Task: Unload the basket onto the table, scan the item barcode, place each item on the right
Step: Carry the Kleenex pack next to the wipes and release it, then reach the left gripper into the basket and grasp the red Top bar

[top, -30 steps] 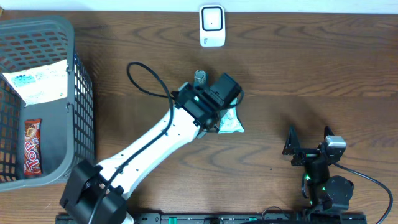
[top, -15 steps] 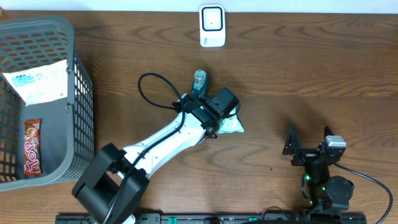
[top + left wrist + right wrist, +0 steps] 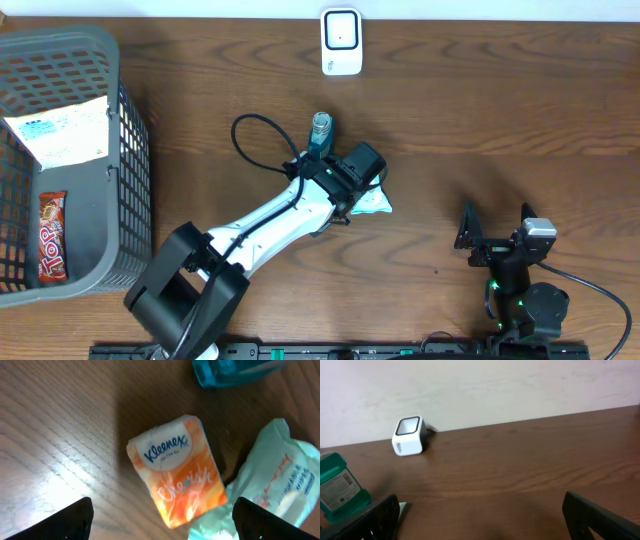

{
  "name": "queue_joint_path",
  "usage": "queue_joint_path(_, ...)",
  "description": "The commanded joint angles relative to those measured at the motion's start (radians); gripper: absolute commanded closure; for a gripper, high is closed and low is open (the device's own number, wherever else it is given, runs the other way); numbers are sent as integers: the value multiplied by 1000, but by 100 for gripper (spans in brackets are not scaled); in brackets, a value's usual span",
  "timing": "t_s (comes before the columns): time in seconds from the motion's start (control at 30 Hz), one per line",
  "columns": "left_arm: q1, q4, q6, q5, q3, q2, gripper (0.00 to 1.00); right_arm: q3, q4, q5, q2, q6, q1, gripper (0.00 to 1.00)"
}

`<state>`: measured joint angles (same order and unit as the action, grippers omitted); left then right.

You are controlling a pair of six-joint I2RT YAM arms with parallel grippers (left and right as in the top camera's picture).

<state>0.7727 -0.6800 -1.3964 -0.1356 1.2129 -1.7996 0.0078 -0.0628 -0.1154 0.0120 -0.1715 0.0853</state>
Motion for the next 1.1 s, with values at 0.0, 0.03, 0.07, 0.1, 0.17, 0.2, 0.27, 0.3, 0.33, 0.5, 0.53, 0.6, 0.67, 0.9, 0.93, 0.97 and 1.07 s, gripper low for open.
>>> queue_joint_path(0.0, -4, -30, 87, 4, 56, 92, 11, -2, -2, 1, -5, 8, -5, 1)
queue_joint_path(0.03, -4, -37, 107, 4, 60, 114, 9, -2, -2, 1, -5, 8, -5, 1)
queue_joint_path(0.07, -4, -45, 131, 2, 63, 143, 6, -2, -2, 1, -5, 8, -5, 1)
queue_joint_path(0.1, -4, -52, 161, -3, 64, 182, 2, -2, -2, 1, -5, 8, -5, 1)
queue_joint_path(0.17, -4, -71, 204, -33, 64, 258, 1, -2, -2, 1, -5, 8, -5, 1)
queue_joint_path(0.2, -5, -75, 243, -58, 64, 305, 0, -2, -2, 1, -5, 8, -5, 1)
queue_joint_path(0.27, -12, -74, 329, -105, 66, 385, 0, -2, -2, 1, -5, 8, -5, 1)
queue_joint_path(0.3, -24, -74, 389, -142, 70, 436, 0, -2, -2, 1, -5, 8, -5, 1)
queue_joint_path(0.33, -39, -73, 442, -177, 76, 480, 0, -2, -2, 1, -5, 8, -5, 1)
queue_joint_path(0.5, -180, 5, 779, -440, 94, 681, 0, -2, -2, 1, -5, 8, -5, 1)
queue_joint_path(0.53, -222, 33, 829, -488, 94, 713, 0, -2, -2, 1, -5, 8, -5, 1)
queue_joint_path(0.6, -320, 87, 902, -565, 94, 770, 0, -2, -2, 1, -5, 8, -5, 1)
queue_joint_path(0.67, -439, 129, 933, -626, 94, 809, 0, -2, -2, 1, -5, 8, -5, 1)
queue_joint_path(0.9, -943, 69, 754, -523, 94, 800, 0, -2, -2, 1, -5, 8, -5, 1)
queue_joint_path(0.93, -1021, 41, 716, -454, 94, 779, 0, -2, -2, 1, -5, 8, -5, 1)
queue_joint_path(0.97, -1086, 18, 684, -385, 94, 755, 0, -2, -2, 1, -5, 8, -5, 1)
queue_joint_path(1.07, -1263, -34, 626, -161, 94, 657, 0, -2, -2, 1, -5, 8, -5, 1)
